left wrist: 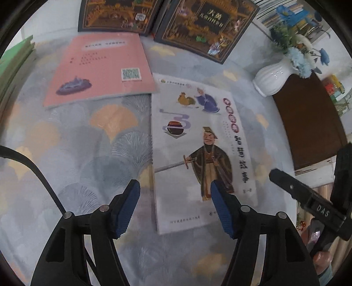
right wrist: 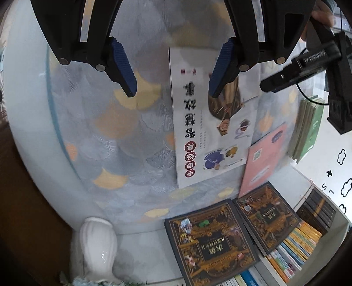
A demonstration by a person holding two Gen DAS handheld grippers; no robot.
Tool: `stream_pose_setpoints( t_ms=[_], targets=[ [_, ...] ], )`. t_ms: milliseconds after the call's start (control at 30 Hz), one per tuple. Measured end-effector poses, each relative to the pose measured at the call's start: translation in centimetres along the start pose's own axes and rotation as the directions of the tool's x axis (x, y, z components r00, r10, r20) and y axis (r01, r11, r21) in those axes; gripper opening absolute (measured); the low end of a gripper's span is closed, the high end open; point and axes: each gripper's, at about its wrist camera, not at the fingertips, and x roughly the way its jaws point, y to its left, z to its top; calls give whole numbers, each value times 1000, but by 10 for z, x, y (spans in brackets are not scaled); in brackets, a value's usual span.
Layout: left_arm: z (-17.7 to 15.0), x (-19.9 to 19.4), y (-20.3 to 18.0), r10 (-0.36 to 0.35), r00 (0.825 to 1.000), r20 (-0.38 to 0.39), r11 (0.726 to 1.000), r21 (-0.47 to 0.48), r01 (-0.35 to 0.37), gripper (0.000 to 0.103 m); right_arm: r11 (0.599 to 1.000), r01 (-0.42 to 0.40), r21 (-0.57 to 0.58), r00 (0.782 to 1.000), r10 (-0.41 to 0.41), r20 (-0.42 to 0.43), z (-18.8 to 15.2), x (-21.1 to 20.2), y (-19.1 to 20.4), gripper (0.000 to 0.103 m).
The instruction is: Organize books
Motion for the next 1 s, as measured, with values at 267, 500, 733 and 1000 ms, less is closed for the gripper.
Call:
stream_pose_setpoints(
  t_ms=[267,500,733,1000],
  targets=[
    [-3,12,3,-15,1000,-3,1000,-13,15,63,998,3,-70,1000,-3,2,5,36,10,36],
    [-21,7,9,-133,991,-19,988,-84,131,63,996,-47,-77,999,45,-30,-20,31,8,35],
    [-76,-3,2,-194,976,-104,980,-76,187,63,995,-82,-51,992,77,-97,-69,5,-6,35],
    [-127,-13,-9,-204,962,-183,979,-19,204,63,995,-92,-38,974,82,-213,-123,-24,-22,38]
  ],
)
